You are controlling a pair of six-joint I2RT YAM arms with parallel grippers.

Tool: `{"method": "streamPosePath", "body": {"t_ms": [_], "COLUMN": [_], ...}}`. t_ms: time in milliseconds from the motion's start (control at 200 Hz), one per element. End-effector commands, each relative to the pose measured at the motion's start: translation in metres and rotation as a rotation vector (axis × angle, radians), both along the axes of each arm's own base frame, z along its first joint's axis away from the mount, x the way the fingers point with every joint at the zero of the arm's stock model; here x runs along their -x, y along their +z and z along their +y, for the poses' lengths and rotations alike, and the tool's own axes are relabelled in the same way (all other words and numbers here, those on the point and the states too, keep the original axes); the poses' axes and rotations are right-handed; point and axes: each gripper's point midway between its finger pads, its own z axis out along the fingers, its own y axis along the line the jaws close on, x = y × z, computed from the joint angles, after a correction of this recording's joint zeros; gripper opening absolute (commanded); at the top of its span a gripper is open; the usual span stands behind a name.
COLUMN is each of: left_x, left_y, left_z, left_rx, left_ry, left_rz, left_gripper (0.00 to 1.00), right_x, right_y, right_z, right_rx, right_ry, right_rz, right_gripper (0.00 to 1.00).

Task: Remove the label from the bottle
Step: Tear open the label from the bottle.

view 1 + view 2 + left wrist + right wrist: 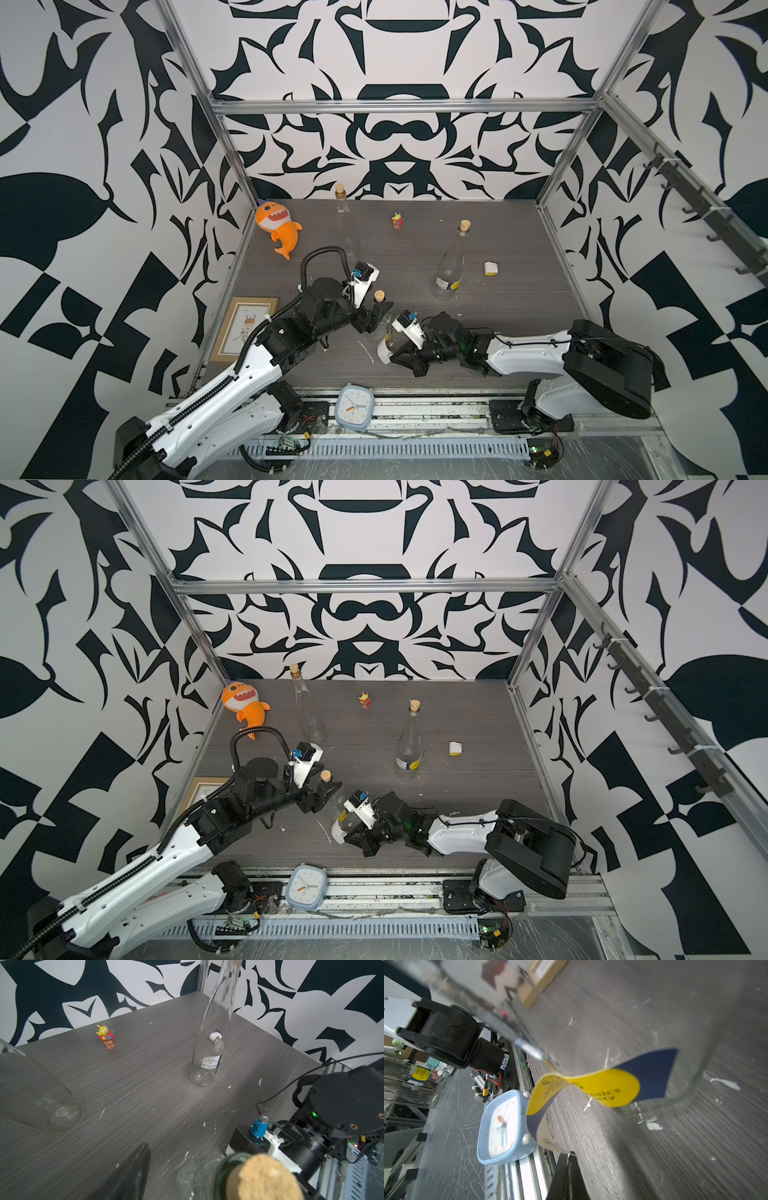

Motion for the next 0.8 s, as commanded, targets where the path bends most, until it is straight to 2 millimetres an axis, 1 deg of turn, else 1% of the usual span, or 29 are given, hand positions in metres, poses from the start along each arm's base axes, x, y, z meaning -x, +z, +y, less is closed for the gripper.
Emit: {"method": "streamPosePath", "body": {"t_ms": [0, 60, 110, 210, 360, 385, 445, 480, 610, 795], "left_x": [-0.004, -0.005, -0.007, -0.01, -0.008, -0.006, -0.002, -0.001, 0.004, 0.016], "left_y": [0.009, 0.009, 0.009, 0.007, 0.007, 0.006, 0.007, 0.007, 0.011, 0.014], "left_z": [-0.002, -0.003, -0.005, -0.007, -0.012, -0.013, -0.016, -0.018, -0.02, -0.026], "left_rx": [0.055, 0.061, 0.063, 0.061, 0.061, 0.061, 0.06, 0.057, 0.049, 0.039], "left_ry": [0.012, 0.013, 0.013, 0.014, -0.025, -0.038, -0.072, -0.087, -0.129, -0.222], "left_rz": [-0.029, -0.034, -0.038, -0.051, -0.071, -0.071, -0.082, -0.091, -0.122, -0.153], "left_gripper": [0.75, 0.74, 0.71, 0.59, 0.49, 0.45, 0.32, 0.27, 0.0, 0.0], "right_x": [-0.005, -0.005, -0.005, -0.005, -0.005, -0.005, -0.005, -0.005, -0.005, -0.016], "right_y": [0.018, 0.018, 0.018, 0.017, 0.018, 0.018, 0.017, 0.018, 0.021, 0.023], "right_z": [0.011, 0.011, 0.011, 0.011, 0.01, 0.01, 0.007, 0.006, -0.003, -0.024], "right_rx": [-0.055, -0.054, -0.054, -0.049, -0.043, -0.041, -0.029, -0.023, 0.002, 0.05], "right_ry": [0.001, 0.002, 0.002, 0.003, 0.005, 0.004, 0.002, 0.001, -0.007, -0.065], "right_rz": [-0.032, -0.032, -0.033, -0.034, -0.038, -0.041, -0.046, -0.05, -0.069, -0.054], "right_gripper": [0.0, 0.0, 0.0, 0.0, 0.0, 0.0, 0.0, 0.0, 0.0, 0.0]}}
